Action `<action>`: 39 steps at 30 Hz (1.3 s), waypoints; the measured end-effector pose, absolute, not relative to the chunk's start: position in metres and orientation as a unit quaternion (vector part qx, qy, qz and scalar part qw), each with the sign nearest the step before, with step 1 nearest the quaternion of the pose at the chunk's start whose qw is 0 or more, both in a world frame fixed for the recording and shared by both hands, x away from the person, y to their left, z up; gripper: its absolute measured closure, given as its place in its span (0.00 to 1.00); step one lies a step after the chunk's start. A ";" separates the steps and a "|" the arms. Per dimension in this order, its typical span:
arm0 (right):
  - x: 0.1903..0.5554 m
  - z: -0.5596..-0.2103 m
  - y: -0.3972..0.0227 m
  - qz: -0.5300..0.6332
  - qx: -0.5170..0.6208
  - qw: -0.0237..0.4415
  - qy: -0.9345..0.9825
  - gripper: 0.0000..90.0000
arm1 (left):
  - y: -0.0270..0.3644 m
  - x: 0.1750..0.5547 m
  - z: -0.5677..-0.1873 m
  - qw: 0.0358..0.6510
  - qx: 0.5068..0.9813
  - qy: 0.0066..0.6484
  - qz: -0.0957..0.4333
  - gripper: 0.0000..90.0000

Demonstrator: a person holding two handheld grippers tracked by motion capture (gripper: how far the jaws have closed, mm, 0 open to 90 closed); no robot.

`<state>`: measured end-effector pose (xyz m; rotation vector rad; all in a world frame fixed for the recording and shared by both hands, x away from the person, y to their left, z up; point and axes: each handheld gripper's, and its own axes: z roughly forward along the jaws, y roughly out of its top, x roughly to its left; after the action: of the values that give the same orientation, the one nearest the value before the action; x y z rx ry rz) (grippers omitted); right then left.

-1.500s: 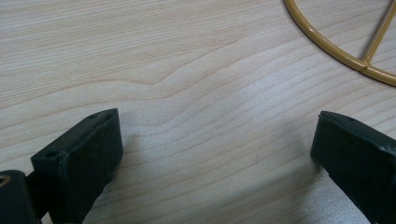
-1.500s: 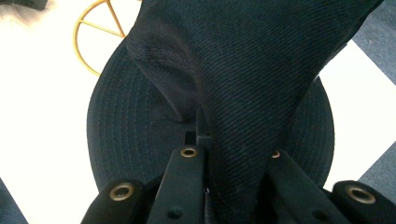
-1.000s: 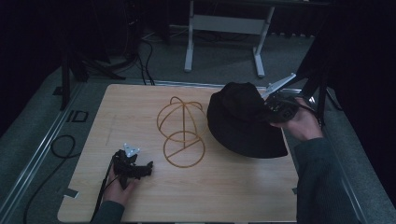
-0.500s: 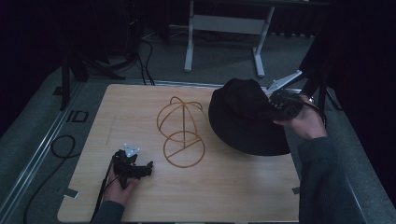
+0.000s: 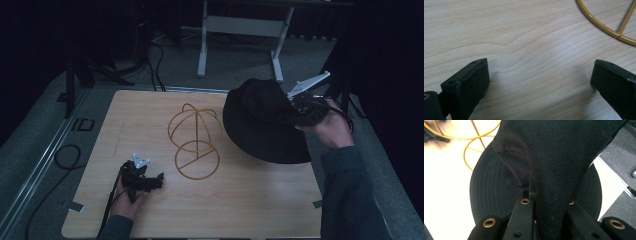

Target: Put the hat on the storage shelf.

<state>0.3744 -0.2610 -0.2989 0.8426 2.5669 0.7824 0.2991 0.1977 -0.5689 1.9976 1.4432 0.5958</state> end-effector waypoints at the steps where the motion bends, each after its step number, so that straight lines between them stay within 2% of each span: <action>1: 0.374 -0.299 -0.261 0.275 0.296 0.164 0.900 0.96 | 0.198 0.299 -0.569 0.299 0.752 0.543 0.224 0.03; 39: 0.362 -0.280 -0.267 0.327 0.287 0.172 0.884 0.96 | 0.198 0.299 -0.569 0.298 0.753 0.542 0.225 0.03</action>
<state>0.3619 -0.2672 -0.2797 0.8158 2.5079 0.9266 0.2991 0.1979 -0.5689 2.0009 1.4407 0.5979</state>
